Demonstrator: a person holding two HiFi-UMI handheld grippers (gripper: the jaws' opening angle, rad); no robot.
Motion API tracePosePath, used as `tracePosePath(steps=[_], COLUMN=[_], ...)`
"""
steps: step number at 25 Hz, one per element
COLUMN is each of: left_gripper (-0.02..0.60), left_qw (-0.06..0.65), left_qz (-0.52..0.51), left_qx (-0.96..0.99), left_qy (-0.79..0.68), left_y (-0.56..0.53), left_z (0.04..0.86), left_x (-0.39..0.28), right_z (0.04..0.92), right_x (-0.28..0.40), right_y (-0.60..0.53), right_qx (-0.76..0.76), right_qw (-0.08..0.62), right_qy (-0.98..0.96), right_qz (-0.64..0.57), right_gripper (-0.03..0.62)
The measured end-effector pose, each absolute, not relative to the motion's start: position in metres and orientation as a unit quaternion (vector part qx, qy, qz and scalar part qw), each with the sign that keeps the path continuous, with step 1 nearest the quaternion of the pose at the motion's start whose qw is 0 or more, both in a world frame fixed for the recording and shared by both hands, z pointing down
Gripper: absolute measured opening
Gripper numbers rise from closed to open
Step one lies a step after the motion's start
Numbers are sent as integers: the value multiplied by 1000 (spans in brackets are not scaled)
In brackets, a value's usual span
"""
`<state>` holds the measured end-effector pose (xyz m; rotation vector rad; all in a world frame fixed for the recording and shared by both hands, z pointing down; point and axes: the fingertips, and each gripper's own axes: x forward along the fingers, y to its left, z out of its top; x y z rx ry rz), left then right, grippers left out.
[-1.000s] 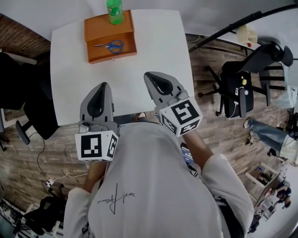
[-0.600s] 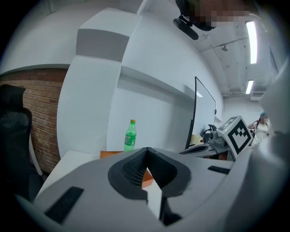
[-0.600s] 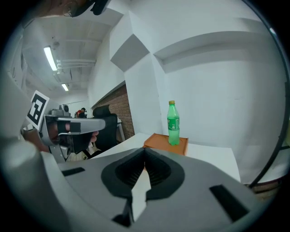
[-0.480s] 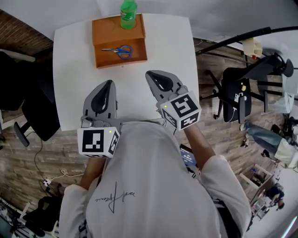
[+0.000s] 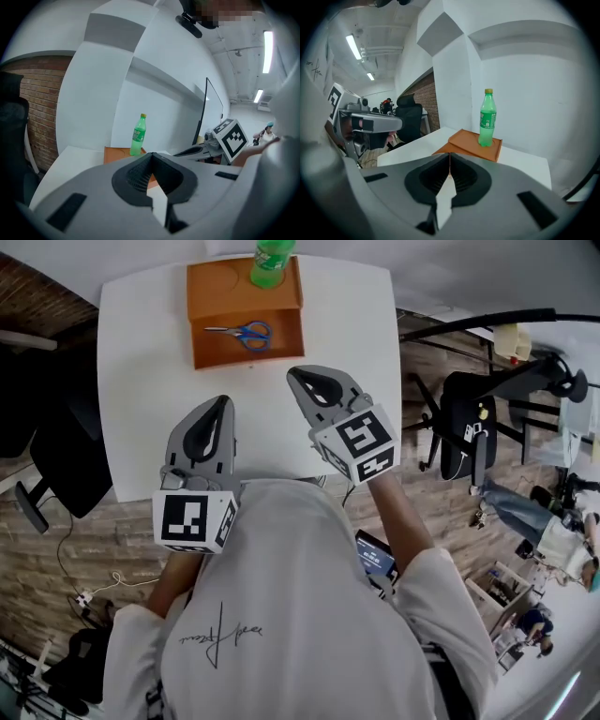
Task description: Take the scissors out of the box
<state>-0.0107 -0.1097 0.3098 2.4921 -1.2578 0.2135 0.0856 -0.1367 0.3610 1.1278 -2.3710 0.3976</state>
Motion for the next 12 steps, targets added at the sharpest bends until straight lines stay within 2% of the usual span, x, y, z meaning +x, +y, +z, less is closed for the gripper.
tracePosePath(steps=[3, 7, 12], left_gripper=[-3, -3, -3], left_qw=[180, 188, 196], left_qz=[82, 83, 85], left_qx=[878, 877, 876], left_qy=[-436, -434, -432], left_y=[-113, -118, -125], left_z=[317, 322, 329], left_x=[-12, -15, -19], right_z=[369, 382, 393], right_x=[82, 78, 74], right_y=[-143, -153, -168], right_qx=[402, 380, 368], right_qw=[258, 293, 318], right_qy=[-867, -867, -864], right_qz=[143, 136, 128], right_gripper=[11, 48, 49])
